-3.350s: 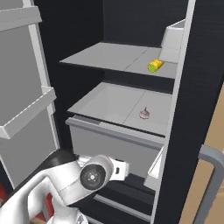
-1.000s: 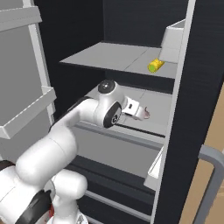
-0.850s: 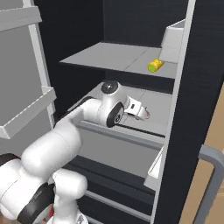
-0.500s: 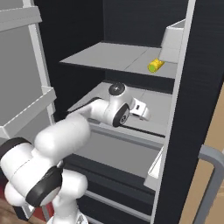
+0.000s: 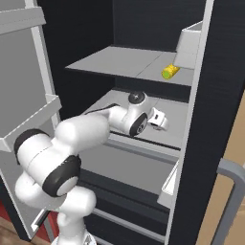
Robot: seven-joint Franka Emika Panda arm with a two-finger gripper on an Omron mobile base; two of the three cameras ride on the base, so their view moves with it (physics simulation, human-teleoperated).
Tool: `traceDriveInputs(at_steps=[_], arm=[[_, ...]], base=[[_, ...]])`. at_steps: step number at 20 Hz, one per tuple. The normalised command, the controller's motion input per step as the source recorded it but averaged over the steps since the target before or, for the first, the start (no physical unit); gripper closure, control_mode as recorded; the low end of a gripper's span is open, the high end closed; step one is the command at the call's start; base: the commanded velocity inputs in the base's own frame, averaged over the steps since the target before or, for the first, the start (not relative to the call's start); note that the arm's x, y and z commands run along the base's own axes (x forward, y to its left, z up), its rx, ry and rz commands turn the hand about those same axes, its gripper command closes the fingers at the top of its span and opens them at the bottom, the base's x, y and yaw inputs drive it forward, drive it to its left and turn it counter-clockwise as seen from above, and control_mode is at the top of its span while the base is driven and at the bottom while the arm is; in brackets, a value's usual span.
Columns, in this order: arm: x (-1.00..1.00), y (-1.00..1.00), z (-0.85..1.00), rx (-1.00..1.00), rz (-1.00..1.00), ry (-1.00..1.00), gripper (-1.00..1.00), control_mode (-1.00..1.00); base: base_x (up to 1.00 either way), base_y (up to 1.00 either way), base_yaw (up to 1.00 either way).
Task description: Retrieve the bottle and the shaker from the cabinet and place them next to the mixing bowl on the counter. Then add garlic from the fridge to the mixing bowl.
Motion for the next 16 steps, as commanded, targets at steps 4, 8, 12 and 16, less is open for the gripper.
traceDriveInputs(at_steps=[4,8,12,16], arm=[[0.40,-0.04,-0.24,0.00,0.00,0.04,-1.00,-1.00],[0.41,-0.09,-0.25,0.00,0.00,0.01,-1.00,-1.00],[0.39,-0.16,-0.23,0.00,0.00,0.00,-1.00,-1.00],[0.41,-0.18,-0.20,0.00,0.00,0.00,-1.00,-1.00]], base=[[0.00,0.00,0.00],[0.00,0.00,0.00],[0.00,0.00,0.00],[0.00,0.00,0.00]])
